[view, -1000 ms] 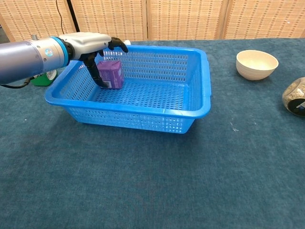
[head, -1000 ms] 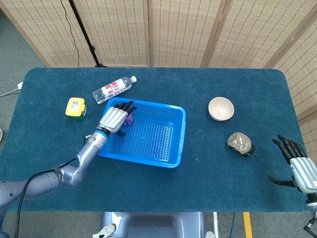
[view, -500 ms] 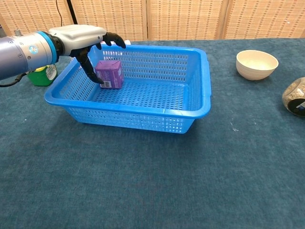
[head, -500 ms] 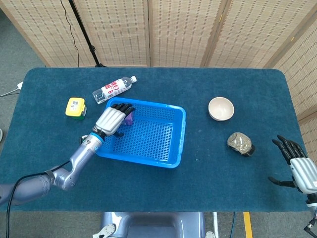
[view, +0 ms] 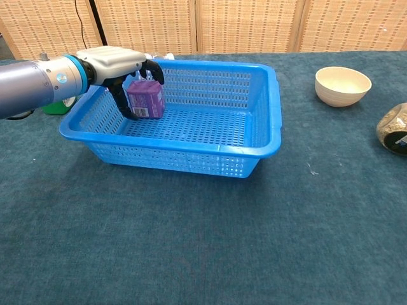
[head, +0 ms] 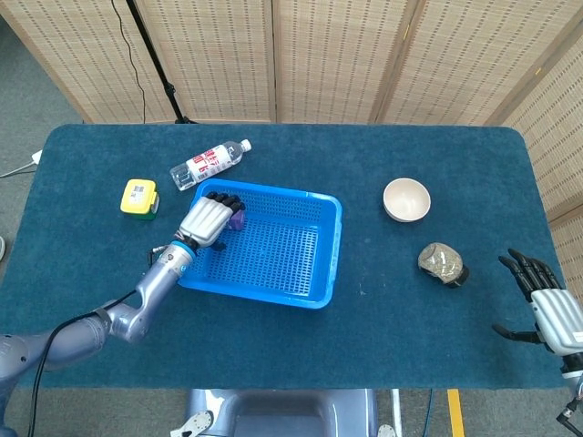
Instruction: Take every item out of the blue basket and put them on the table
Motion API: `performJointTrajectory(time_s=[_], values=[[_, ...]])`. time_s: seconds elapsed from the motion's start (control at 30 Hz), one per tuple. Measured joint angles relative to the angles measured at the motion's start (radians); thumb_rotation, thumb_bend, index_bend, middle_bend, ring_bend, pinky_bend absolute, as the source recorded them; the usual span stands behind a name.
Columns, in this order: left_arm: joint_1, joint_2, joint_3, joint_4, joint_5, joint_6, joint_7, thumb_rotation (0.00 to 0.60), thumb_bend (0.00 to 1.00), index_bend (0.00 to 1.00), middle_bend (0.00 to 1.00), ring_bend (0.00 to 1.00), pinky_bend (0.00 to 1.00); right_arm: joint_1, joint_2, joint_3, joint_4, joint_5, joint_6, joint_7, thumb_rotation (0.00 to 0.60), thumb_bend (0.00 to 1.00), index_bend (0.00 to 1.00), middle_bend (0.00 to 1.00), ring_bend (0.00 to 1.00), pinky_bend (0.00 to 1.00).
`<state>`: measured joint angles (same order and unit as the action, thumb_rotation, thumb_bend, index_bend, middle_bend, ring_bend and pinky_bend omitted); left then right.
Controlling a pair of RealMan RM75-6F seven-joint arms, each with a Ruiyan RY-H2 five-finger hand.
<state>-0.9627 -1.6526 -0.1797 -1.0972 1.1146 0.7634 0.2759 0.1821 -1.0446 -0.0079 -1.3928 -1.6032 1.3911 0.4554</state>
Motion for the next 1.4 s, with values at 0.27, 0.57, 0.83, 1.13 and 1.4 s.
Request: performJointTrajectory(time_s=[0.27, 0.57, 0.83, 1.13, 1.4], values=[[-0.024, -0.058, -0.011, 0.073, -0.021, -0.031, 0.008, 0.6, 0.08, 0.29, 0.24, 0.24, 0.29, 0.002, -0.002, 0.002, 0.004, 0.008, -0.008, 0.001, 0.6, 0.0, 0.0, 0.02, 0.01, 0.05], [-0.025, -0.084, -0.014, 0.088, -0.005, -0.026, -0.023, 0.6, 0.13, 0.48, 0.43, 0.42, 0.45, 0.003, -0.002, 0.003, 0.007, 0.009, -0.011, 0.005, 0.6, 0.0, 0.0, 0.02, 0.02, 0.05], [-0.023, -0.157, -0.021, 0.17, 0.031, 0.055, -0.018, 0.6, 0.36, 0.64, 0.56, 0.54, 0.57, 0.003, -0.002, 0.0, 0.004, 0.004, -0.011, 0.004, 0.6, 0.0, 0.0, 0.02, 0.03, 0.06], [-0.005, -0.137, -0.028, 0.127, 0.089, 0.154, -0.02, 0.6, 0.54, 0.68, 0.59, 0.59, 0.62, 0.002, 0.002, 0.0, 0.003, 0.0, -0.007, 0.017, 0.6, 0.0, 0.0, 0.02, 0.03, 0.06], [0.029, -0.029, -0.052, -0.04, 0.112, 0.223, -0.029, 0.6, 0.54, 0.68, 0.59, 0.59, 0.62, -0.001, 0.006, -0.003, -0.005, -0.011, 0.007, 0.019, 0.6, 0.0, 0.0, 0.02, 0.03, 0.06]])
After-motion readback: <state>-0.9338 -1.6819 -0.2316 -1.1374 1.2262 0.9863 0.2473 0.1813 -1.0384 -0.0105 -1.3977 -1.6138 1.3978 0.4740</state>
